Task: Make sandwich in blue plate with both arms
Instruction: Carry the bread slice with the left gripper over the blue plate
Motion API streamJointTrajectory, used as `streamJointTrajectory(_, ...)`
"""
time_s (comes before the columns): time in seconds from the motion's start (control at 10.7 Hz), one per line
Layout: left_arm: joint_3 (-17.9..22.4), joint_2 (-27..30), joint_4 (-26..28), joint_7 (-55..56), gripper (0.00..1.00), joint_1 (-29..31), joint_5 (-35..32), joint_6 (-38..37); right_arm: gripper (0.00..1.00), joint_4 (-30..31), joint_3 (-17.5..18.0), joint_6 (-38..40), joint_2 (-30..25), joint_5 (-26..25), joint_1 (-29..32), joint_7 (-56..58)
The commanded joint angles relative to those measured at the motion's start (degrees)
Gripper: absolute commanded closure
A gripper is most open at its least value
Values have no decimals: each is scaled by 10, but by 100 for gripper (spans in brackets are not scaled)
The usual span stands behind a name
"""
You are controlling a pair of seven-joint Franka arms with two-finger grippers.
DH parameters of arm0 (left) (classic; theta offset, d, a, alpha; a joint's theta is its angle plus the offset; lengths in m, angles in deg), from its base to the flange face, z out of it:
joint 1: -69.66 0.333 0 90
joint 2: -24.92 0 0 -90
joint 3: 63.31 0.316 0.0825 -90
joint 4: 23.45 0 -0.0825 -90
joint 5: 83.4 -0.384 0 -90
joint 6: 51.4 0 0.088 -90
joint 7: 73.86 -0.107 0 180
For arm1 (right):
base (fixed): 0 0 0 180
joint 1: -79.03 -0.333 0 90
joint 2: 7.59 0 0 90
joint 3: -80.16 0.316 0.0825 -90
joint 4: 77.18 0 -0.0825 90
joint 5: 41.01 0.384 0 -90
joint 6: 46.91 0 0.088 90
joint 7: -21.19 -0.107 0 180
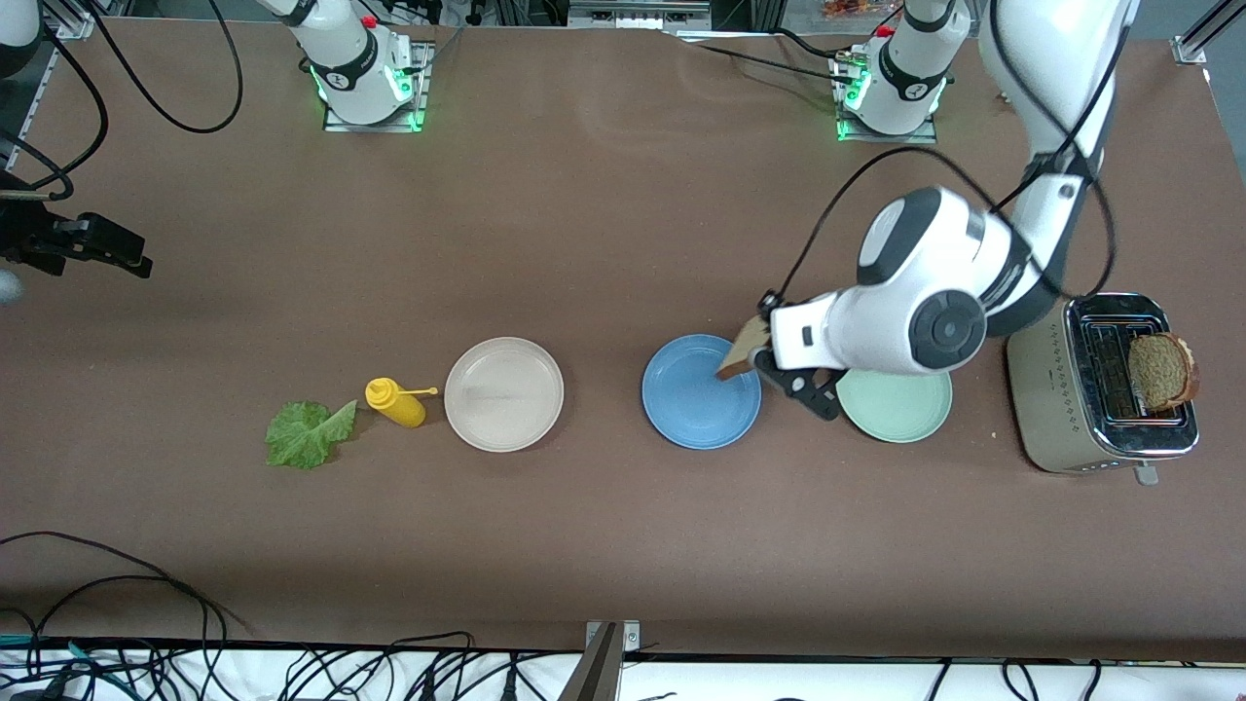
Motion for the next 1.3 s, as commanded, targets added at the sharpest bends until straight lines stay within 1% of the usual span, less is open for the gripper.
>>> streamJointTrajectory(0.0, 3, -75, -64, -7, 100, 10, 147, 52, 0, -7, -1, 5, 0, 8, 1, 1)
streamJointTrajectory(0.19, 6, -118, -65, -10, 100, 16, 215, 65, 0, -8, -2, 5, 0, 8, 2, 3)
streamJointTrajectory(0.28, 6, -141, -64, -29, 100, 18, 258, 86, 0, -8, -2, 6, 0, 8, 2, 5)
streamJointTrajectory(0.37, 7, -159, -61, -57, 100, 19, 299, 91, 0, -7, -1, 6, 0, 8, 2, 5)
streamJointTrajectory(0.47, 8, -168, -59, -72, 100, 27, 312, 91, 0, -7, 0, 6, 0, 8, 1, 2)
streamJointTrajectory(0.65, 8, -183, -56, -75, 100, 44, 312, 91, 0, -7, 1, 7, 0, 8, 0, 1)
streamJointTrajectory(0.93, 8, -193, -56, -76, 100, 50, 313, 91, 0, -7, 1, 7, 0, 8, 0, 1)
streamJointTrajectory(1.02, 7, -206, -57, -76, 100, 50, 312, 91, 0, -7, 1, 7, 0, 8, 0, 0)
streamJointTrajectory(1.21, 7, -209, -56, -76, 100, 51, 313, 91, 0, -7, 2, 10, 0, 8, -3, 0)
